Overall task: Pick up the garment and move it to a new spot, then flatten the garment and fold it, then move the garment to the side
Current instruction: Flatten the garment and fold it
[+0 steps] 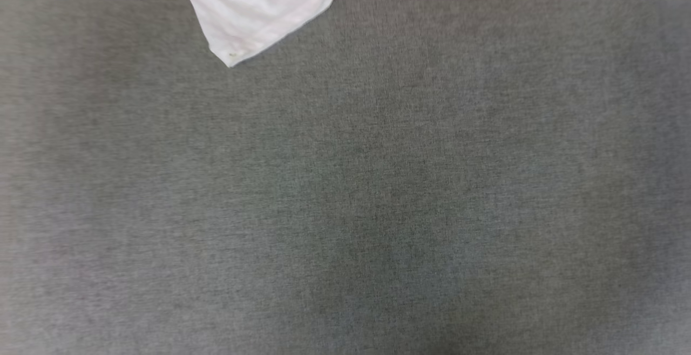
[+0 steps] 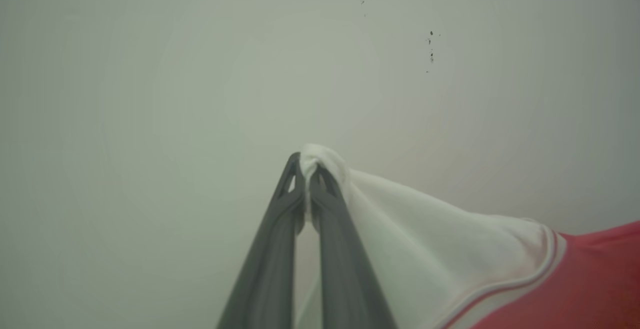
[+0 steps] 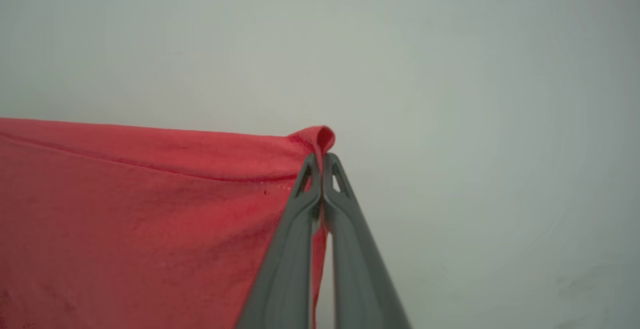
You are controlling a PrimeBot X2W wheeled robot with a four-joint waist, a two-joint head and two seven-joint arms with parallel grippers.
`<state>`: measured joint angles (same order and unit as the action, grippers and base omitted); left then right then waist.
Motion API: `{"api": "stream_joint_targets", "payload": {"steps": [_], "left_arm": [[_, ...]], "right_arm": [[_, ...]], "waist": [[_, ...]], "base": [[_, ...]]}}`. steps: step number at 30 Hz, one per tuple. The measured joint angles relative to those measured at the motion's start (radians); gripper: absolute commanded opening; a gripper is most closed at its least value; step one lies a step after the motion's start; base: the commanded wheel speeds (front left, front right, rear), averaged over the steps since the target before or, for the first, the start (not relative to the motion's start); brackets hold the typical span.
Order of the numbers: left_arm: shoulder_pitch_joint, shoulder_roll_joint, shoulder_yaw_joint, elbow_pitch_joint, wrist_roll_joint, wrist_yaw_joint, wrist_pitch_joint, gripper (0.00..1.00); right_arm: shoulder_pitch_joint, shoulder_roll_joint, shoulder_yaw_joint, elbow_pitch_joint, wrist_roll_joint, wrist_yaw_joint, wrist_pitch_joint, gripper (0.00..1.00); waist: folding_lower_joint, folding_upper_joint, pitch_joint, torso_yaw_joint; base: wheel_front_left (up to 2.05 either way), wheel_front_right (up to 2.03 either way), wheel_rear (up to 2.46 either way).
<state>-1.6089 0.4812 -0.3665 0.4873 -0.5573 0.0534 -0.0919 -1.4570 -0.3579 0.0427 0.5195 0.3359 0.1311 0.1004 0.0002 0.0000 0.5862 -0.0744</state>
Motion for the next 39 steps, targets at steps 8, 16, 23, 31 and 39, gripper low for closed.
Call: {"api": "stream_joint_targets", "payload": {"steps": [8, 16, 23, 31, 39], "left_arm": [[-0.025, 0.006, 0.006, 0.005, -0.005, 0.018, 0.018, 0.00], [0.038, -0.016, 0.007, 0.061, -0.039, 0.019, 0.006, 0.00], [0.137, -0.052, 0.016, 0.148, -0.097, -0.012, -0.037, 0.00], [0.353, -0.108, 0.023, 0.249, -0.179, -0.088, -0.103, 0.00], [0.704, -0.144, 0.029, 0.288, -0.250, -0.133, -0.146, 0.00]], "right_arm": [[-0.076, 0.005, 0.029, 0.040, 0.010, 0.000, -0.026, 0.00], [-0.070, 0.047, 0.083, 0.108, 0.036, 0.000, -0.020, 0.00], [0.026, 0.061, 0.161, 0.168, 0.092, 0.000, 0.006, 0.00], [0.253, 0.015, 0.249, 0.190, 0.180, 0.000, -0.017, 0.00], [0.575, -0.013, 0.297, 0.159, 0.256, 0.000, -0.076, 0.00]], "waist": [[0.0000, 0.0000, 0.105, -0.015], [0.0000, 0.0000, 0.154, -0.008], [-0.0001, 0.0000, 0.132, 0.008], [-0.0001, 0.0000, 0.031, 0.036], [-0.0002, 0.0000, -0.144, 0.058]], "base": [[0.00, 0.00, 0.00], [0.00, 0.00, 0.00], [0.00, 0.00, 0.00], [0.00, 0.00, 0.00], [0.00, 0.00, 0.00]]}}
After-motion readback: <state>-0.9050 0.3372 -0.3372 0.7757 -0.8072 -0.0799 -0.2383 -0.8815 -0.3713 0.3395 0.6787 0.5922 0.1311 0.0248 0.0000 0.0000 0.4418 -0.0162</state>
